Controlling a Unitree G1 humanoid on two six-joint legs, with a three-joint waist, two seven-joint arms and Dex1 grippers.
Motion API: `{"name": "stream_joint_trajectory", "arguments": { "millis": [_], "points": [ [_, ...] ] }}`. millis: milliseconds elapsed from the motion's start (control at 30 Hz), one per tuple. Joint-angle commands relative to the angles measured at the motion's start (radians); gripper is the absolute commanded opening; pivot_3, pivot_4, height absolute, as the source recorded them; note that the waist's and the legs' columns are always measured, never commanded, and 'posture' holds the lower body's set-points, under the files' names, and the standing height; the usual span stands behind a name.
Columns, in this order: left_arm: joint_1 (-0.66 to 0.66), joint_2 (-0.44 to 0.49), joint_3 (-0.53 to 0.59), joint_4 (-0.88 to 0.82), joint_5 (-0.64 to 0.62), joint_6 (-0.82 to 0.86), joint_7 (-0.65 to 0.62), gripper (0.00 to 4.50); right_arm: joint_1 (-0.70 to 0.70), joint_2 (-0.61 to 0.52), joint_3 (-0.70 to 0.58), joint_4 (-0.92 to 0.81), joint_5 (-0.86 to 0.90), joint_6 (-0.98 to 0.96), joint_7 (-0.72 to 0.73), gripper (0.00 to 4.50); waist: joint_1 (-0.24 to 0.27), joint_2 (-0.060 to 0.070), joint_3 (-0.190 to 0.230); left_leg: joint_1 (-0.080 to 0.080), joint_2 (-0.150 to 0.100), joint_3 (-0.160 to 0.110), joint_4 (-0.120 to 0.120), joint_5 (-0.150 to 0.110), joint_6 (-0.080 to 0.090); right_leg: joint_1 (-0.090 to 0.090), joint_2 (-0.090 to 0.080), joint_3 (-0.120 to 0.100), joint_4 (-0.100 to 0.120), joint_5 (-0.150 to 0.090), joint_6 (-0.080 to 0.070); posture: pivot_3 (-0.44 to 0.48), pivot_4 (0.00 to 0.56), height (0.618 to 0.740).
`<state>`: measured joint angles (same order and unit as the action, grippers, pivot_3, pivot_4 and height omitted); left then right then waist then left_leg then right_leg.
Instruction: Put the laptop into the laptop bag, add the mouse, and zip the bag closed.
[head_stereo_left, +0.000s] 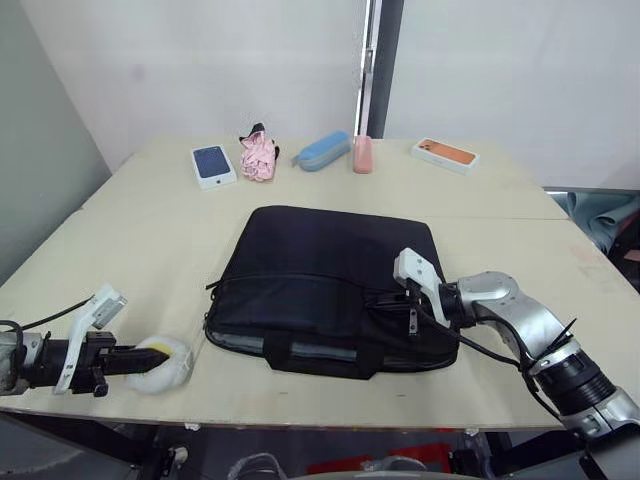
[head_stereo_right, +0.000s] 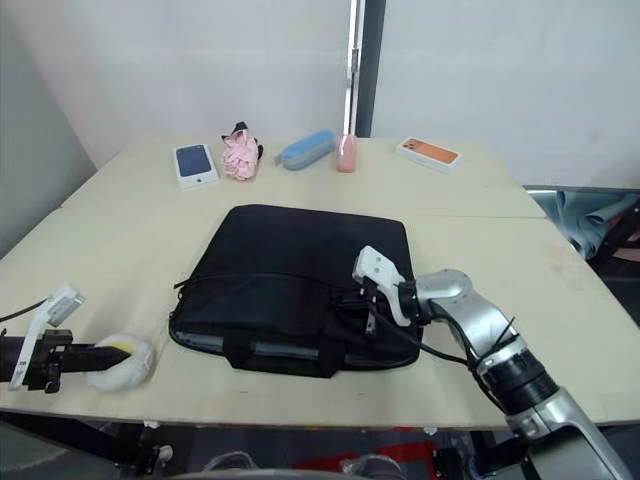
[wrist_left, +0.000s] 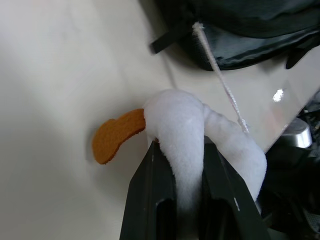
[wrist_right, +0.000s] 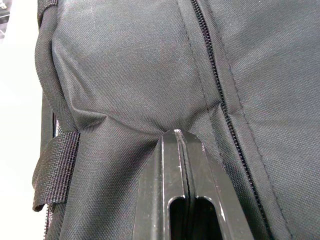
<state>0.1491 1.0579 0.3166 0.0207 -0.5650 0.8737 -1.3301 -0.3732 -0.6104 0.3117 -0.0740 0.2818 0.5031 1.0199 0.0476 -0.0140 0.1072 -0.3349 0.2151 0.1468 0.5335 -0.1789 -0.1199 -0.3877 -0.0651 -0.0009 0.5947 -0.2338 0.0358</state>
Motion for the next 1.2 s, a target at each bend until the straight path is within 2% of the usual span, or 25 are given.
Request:
{"name": "stream_joint_trajectory", "arguments": {
  "millis": [33, 100, 233, 300, 367, 533, 667, 833, 1033, 1200],
  "points": [
    [0.055, -0.011, 0.04, -0.108, -0.072, 0.039, -0.01, 0.25, 0.081, -0.026, 0.078, 0.131, -0.111, 0.128, -0.077, 0.0, -0.002, 0.0, 0.0, 0.0, 0.0, 0.0, 0.0, 0.0, 0.0, 0.0, 0.0, 0.0, -0.001, 0.001, -0.002, 0.0, 0.15, 0.74],
    [0.092, -0.006, 0.03, -0.177, -0.086, 0.047, -0.008, 0.25, 0.08, -0.026, 0.077, 0.127, -0.109, 0.132, -0.078, 0.0, -0.004, 0.0, 0.0, 0.0, 0.0, 0.001, 0.0, 0.0, 0.0, 0.0, 0.0, 0.0, -0.001, 0.003, -0.005, 0.0, 0.15, 0.74],
    [0.157, 0.031, -0.071, -0.204, 0.066, -0.102, 0.035, 0.25, 0.08, -0.025, 0.078, 0.126, -0.109, 0.135, -0.078, 0.0, -0.005, 0.0, 0.0, 0.0, 0.0, 0.001, -0.001, 0.0, 0.0, 0.0, 0.0, 0.0, -0.002, 0.002, -0.003, 0.0, 0.15, 0.74],
    [0.148, 0.03, -0.096, -0.203, 0.08, -0.13, 0.043, 0.25, 0.08, -0.024, 0.078, 0.126, -0.108, 0.137, -0.079, 0.0, -0.004, 0.0, -0.001, 0.0, 0.0, 0.001, -0.003, 0.0, 0.0, 0.0, 0.0, 0.0, -0.002, -0.001, 0.002, 0.0, 0.15, 0.74],
    [0.099, 0.009, -0.116, -0.2, 0.077, -0.123, 0.076, 0.25, 0.078, -0.024, 0.079, 0.127, -0.108, 0.138, -0.079, 0.0, -0.003, 0.003, -0.002, 0.001, 0.0, 0.001, -0.003, 0.0, 0.0, 0.0, 0.0, 0.001, -0.002, -0.001, 0.002, 0.0, 0.15, 0.74],
    [-0.035, -0.062, -0.237, -0.355, 0.032, -0.05, 0.141, 0.25, 0.072, -0.021, 0.079, 0.128, -0.106, 0.143, -0.086, 0.0, 0.0, 0.003, -0.002, 0.001, 0.0, 0.001, -0.003, 0.0, 0.0, 0.001, 0.0, 0.001, -0.002, -0.001, 0.002, 0.0, 0.15, 0.74],
    [-0.073, -0.034, -0.358, -0.45, 0.096, -0.069, 0.153, 0.25, 0.073, -0.022, 0.078, 0.12, -0.101, 0.148, -0.091, 0.0, -0.002, 0.002, -0.005, 0.001, -0.001, 0.001, -0.003, 0.0, 0.0, 0.002, 0.0, 0.001, -0.002, 0.003, -0.006, 0.0, 0.15, 0.74],
    [-0.172, -0.035, -0.447, -0.433, 0.145, -0.092, 0.161, 0.25, 0.072, -0.021, 0.071, 0.12, -0.1, 0.15, -0.096, 0.0, -0.002, 0.003, -0.008, 0.001, -0.001, 0.002, -0.003, 0.0, 0.0, 0.002, 0.0, 0.001, -0.001, 0.004, -0.005, 0.0, 0.15, 0.74],
    [-0.314, -0.119, -0.571, -0.383, 0.225, -0.128, 0.196, 0.25, 0.07, -0.023, 0.067, 0.117, -0.099, 0.154, -0.099, 0.0, -0.001, 0.003, -0.009, 0.001, -0.001, 0.002, -0.003, 0.0, 0.0, 0.003, 0.0, 0.001, -0.001, 0.007, -0.011, 0.0, 0.15, 0.74],
    [-0.34, -0.176, -0.62, -0.399, 0.222, -0.132, 0.189, 0.25, 0.07, -0.024, 0.064, 0.113, -0.097, 0.158, -0.102, 0.0, 0.0, 0.003, -0.011, 0.001, -0.001, 0.002, -0.002, 0.0, 0.0, 0.004, 0.0, 0.001, -0.001, 0.007, -0.011, 0.0, 0.15, 0.74]
  ]
}}
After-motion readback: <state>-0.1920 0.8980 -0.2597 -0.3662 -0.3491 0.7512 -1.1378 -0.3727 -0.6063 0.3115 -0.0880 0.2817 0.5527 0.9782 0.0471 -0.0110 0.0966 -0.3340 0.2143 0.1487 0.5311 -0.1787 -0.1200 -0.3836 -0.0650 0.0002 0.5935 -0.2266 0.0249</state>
